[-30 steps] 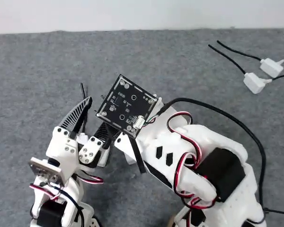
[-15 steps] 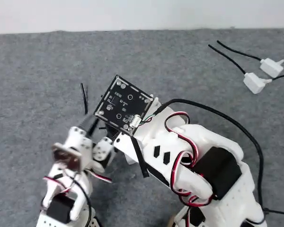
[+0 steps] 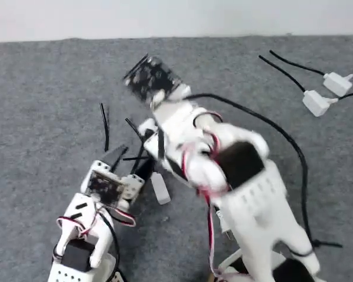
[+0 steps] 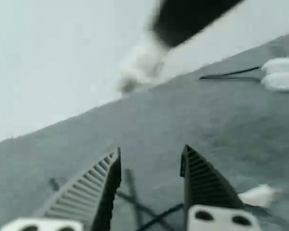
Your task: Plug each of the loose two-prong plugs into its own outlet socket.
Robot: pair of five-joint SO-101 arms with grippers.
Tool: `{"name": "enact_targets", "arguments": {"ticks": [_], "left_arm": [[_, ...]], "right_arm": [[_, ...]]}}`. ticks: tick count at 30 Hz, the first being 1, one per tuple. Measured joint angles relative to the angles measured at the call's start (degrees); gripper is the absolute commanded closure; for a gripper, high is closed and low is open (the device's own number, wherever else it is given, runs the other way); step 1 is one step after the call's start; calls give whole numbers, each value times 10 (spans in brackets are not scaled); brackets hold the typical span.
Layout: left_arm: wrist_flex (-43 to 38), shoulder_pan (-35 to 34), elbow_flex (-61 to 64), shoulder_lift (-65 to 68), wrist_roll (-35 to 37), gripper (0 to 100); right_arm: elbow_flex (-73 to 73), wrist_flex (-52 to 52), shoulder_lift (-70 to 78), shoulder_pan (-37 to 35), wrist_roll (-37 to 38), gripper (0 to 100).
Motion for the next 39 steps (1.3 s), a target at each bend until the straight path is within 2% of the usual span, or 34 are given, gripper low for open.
{"name": "enact_targets", "arguments": {"ticks": [7,15,19,26,30,33,39], "left_arm": [[-2,-111,10,0,-6,808],[-2,-96,38,0,-7,808],[-2,-148,37,0,-7,808],[5,-300,34,0,-7,808],[30,-348,34,0,-7,808],[32,-355,34,0,-7,808],[38,-305,34,0,-8,808]], "right_arm": [[47,-1,110,57,-23,991],[55,-1,111,62,-25,991],[100,-24,111,61,-30,991],[149,-104,111,-12,-107,991],[149,-109,129,-59,-121,991],[149,-106,164,-66,-123,991],[153,-90,203,-47,-123,991]]}}
